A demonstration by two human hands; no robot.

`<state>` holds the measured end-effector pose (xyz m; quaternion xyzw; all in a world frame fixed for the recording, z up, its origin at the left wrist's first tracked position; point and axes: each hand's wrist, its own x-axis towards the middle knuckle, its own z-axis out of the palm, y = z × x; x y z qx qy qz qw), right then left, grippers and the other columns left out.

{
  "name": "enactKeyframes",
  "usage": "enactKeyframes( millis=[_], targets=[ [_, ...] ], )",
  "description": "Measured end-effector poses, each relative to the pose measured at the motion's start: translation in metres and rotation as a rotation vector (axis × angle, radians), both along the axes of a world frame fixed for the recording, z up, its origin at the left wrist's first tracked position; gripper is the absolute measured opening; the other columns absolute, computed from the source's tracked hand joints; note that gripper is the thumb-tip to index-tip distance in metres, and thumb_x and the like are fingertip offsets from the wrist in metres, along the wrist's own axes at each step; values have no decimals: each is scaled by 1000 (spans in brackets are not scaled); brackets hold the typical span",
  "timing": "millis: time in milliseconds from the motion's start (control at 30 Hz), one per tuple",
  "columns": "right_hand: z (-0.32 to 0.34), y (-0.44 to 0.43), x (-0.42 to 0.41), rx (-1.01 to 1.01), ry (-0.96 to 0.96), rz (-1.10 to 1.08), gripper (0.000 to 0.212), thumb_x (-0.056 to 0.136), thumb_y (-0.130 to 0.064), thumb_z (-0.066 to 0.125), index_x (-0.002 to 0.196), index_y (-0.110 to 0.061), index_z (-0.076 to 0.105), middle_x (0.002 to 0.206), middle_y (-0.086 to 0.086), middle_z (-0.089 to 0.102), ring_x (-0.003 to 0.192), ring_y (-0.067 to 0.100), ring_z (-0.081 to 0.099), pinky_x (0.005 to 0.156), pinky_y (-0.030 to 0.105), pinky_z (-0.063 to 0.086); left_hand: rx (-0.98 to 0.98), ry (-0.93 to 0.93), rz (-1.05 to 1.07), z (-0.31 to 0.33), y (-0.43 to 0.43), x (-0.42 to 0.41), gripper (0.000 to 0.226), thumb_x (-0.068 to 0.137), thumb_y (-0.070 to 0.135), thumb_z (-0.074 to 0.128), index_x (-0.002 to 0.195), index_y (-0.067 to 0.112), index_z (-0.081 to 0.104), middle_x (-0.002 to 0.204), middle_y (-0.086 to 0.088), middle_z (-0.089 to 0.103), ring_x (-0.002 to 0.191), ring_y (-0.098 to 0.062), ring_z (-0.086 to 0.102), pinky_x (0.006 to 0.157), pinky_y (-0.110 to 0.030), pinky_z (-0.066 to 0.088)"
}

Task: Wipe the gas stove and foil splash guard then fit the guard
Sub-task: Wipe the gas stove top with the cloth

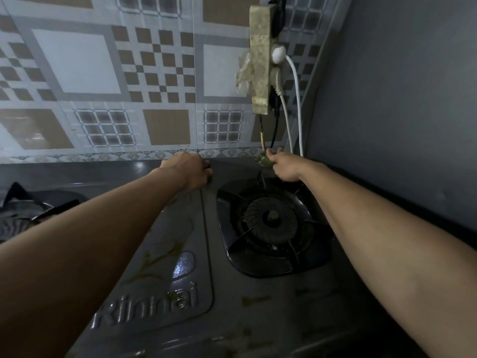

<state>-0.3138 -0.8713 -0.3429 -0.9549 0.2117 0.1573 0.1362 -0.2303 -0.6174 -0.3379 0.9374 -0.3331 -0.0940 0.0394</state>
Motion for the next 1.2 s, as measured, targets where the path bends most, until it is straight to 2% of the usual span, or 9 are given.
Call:
enactKeyframes(
  millis=[167,267,400,633,867,967,1033,1100,1200],
  targets=[
    [-3,1,1,-37,6,5,65,104,-8,30,159,-28,2,165,6,-13,152,30,-4,123,43,4,-41,42,-10,1,17,2,38,100,48,38,126,31,60,108,-11,62,99,-33,59,90,-47,51],
    [0,9,7,-41,2,20,64,104,-7,31,159,-28,7,166,4,-11,152,27,-3,122,37,4,-53,55,26,5,38,4,31,102,45,39,113,28,62,95,-6,58,91,-30,58,87,-46,51],
    [11,27,22,-19,41,32,63,104,-5,32,159,-27,10,166,4,-1,152,29,8,119,35,15,-37,35,132,8,73,11,29,101,39,41,100,20,63,99,-10,64,88,-27,59,87,-46,53],
    [23,85,48,-37,98,138,68,100,-2,32,158,-30,12,165,8,12,144,36,27,101,34,34,45,11,189,23,126,8,34,89,33,47,113,20,68,115,-12,66,104,-34,61,98,-55,46],
    [17,137,59,-25,21,177,66,103,-8,32,157,-36,9,166,0,6,150,28,17,118,36,21,99,-15,131,29,156,3,29,95,33,46,116,25,64,127,-10,63,118,-33,56,103,-55,39],
    [14,164,61,1,-32,175,66,102,-10,38,158,-31,10,162,9,24,140,32,36,110,37,33,143,-38,122,29,168,4,29,95,33,45,113,22,65,124,-10,63,116,-32,56,103,-56,38],
    [12,183,62,11,-72,204,57,102,-13,40,152,-28,19,147,18,44,120,35,51,98,41,42,176,-36,124,31,177,2,29,96,35,44,112,22,65,124,-9,63,117,-32,55,105,-58,34],
    [9,199,61,7,-107,242,45,103,-19,40,144,-29,26,140,17,50,112,34,54,97,46,44,212,-44,128,34,185,-1,26,96,40,44,107,24,63,121,-8,63,118,-33,53,105,-59,32],
    [5,221,60,0,-146,296,46,106,-23,38,150,-34,30,157,7,35,141,31,35,115,52,25,246,-44,127,34,195,-4,29,98,43,41,112,28,62,126,-8,62,127,-33,45,108,-61,26]
  ],
)
